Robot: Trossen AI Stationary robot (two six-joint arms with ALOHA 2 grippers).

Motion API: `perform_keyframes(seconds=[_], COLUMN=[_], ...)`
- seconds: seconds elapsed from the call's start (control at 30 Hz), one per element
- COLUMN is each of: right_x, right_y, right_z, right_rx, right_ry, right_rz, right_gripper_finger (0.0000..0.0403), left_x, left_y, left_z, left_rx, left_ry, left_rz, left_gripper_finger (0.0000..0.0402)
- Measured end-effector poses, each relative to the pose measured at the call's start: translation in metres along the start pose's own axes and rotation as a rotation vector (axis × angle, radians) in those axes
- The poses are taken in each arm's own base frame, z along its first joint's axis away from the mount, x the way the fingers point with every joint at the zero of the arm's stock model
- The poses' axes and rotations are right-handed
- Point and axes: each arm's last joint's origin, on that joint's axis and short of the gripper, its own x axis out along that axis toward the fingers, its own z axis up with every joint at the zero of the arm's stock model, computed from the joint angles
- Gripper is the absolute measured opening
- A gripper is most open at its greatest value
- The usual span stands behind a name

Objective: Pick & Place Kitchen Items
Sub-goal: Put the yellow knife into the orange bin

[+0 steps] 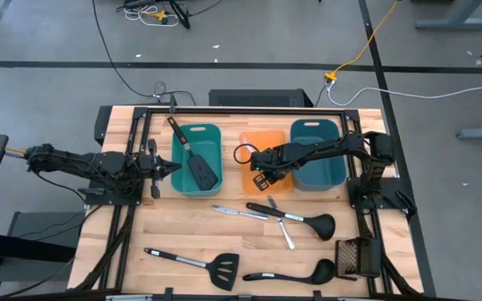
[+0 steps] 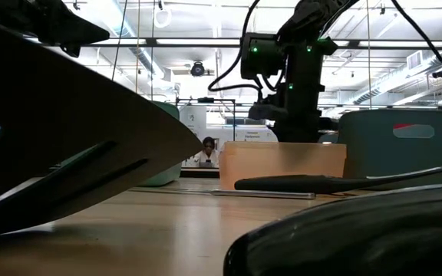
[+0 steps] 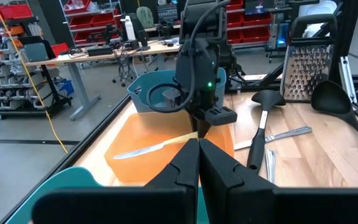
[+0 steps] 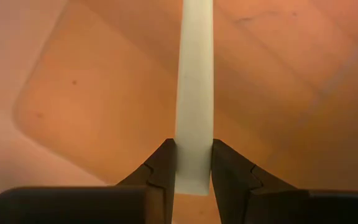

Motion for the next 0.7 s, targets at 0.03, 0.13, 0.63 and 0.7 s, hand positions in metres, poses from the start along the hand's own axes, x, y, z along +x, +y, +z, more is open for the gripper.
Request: perform_keyframes(seconds=[0.03, 0.13, 0.63, 0.7], right_x=[0.000, 0.000, 0.002, 0.003], right_y=[0.000, -0.002, -0.013, -0.013], right_z=[0.001, 0.002, 0.008, 0.009], right_rx=[0.002, 0.004, 0.046, 0.042], right_ry=[-0.002, 0.001, 0.077, 0.065], right_rz=[0.002, 0.004, 0.023, 0.022], right_gripper_finger=[0.0081, 0.0081, 0.0081, 0.0081], left_x=[0.000, 0.000, 0.000, 0.000], left_y=[0.000, 0.000, 0.000, 0.000], left_z=[0.000, 0.000, 0.000, 0.000], left_rx=[0.000, 0.000, 0.008, 0.008], left_ry=[0.000, 0.000, 0.000, 0.000], left_rz=[0.000, 0.000, 0.000, 0.000], left_gripper_finger=[0.0015, 0.0015, 0.0015, 0.0015])
